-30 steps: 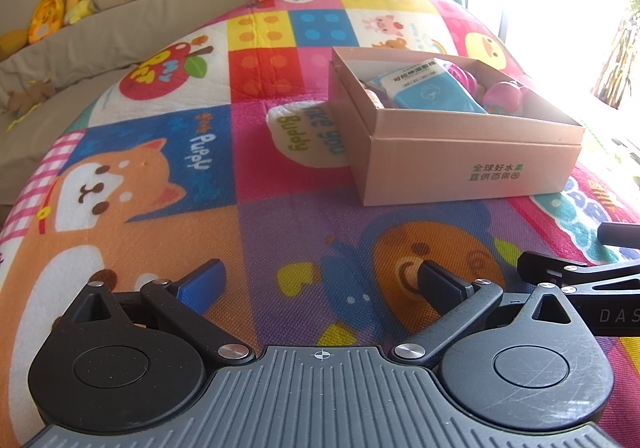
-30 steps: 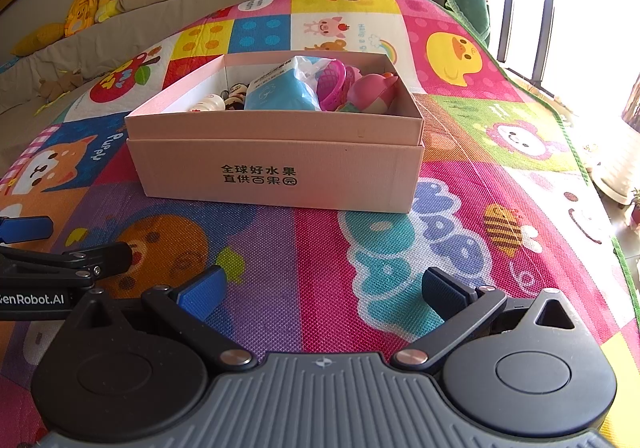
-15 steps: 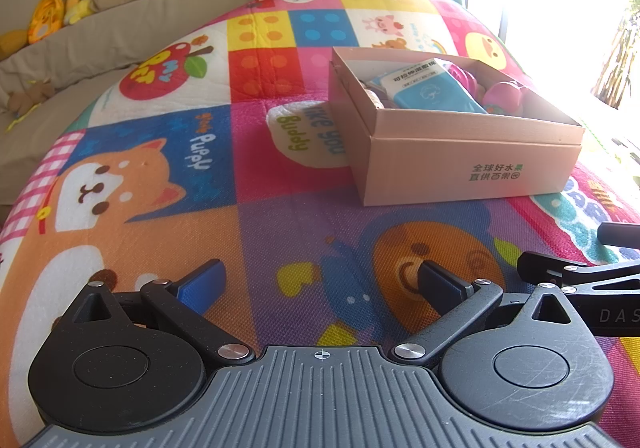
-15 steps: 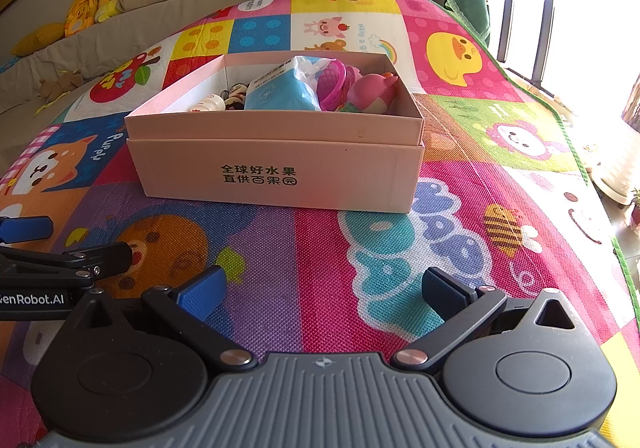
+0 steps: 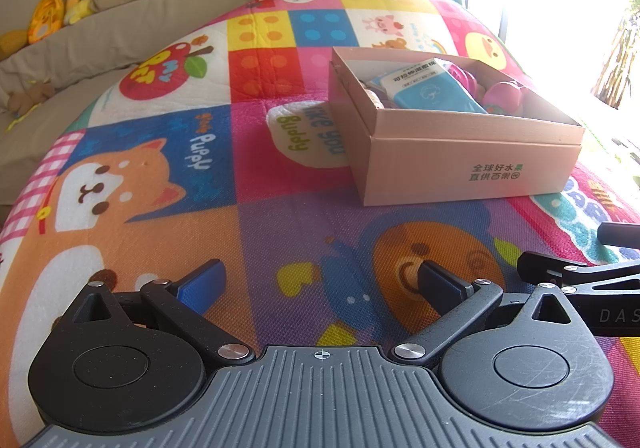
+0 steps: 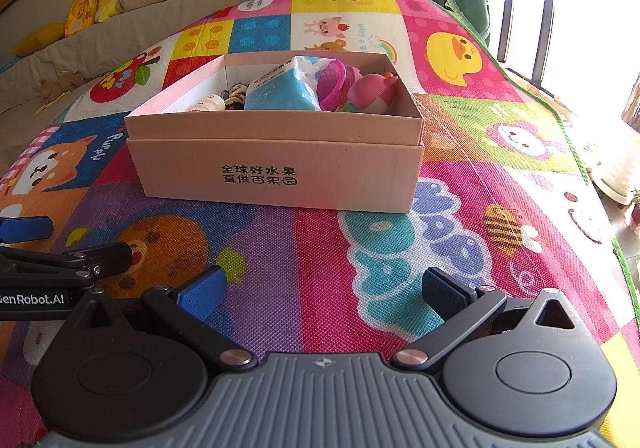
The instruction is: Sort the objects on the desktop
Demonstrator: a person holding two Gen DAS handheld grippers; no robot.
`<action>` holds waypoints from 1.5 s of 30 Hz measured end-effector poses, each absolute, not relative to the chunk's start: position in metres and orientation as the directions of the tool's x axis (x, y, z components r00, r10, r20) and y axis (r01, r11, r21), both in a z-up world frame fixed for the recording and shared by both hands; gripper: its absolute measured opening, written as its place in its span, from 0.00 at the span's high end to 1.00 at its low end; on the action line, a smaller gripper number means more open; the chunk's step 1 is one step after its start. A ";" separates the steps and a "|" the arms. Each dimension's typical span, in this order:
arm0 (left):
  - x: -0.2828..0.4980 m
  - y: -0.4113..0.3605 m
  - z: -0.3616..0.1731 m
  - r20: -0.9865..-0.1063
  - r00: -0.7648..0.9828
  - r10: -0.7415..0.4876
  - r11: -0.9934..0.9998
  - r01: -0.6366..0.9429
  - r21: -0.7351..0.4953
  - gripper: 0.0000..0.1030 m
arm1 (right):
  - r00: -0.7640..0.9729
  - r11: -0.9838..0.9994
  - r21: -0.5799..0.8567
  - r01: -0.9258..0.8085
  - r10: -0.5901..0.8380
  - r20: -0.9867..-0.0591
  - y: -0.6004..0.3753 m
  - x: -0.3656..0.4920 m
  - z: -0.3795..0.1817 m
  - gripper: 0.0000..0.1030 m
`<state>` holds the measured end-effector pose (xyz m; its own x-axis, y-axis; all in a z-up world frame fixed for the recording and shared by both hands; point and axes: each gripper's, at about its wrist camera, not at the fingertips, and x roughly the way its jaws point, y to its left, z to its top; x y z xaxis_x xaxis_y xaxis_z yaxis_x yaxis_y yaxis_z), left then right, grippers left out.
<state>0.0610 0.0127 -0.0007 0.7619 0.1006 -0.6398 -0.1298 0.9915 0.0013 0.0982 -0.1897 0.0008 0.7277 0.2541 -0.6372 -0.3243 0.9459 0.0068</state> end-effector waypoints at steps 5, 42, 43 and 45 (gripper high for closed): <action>0.061 0.013 -0.001 -0.640 0.762 0.101 0.992 -0.130 0.001 0.00 | 0.728 0.946 0.007 -0.324 0.254 -0.637 -0.189 0.098 0.001 0.00; 0.037 0.012 0.006 -0.694 0.712 0.106 0.990 -0.140 0.008 0.00 | 0.728 0.946 0.007 -0.324 0.254 -0.637 -0.189 0.098 0.000 0.00; 0.036 0.012 0.005 -0.693 0.713 0.110 0.990 -0.143 0.010 0.00 | 0.728 0.946 0.007 -0.324 0.254 -0.637 -0.190 0.098 0.000 0.00; 0.036 0.014 0.005 -0.694 0.712 0.106 0.988 -0.152 -0.005 0.00 | 0.728 0.946 0.007 -0.324 0.254 -0.637 -0.189 0.098 0.000 0.00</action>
<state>0.0361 0.0136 0.0054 0.7122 0.1061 -0.6939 -0.1525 0.9883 -0.0055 0.0984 -0.1895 0.0005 0.7275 0.2539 -0.6374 -0.3240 0.9460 0.0071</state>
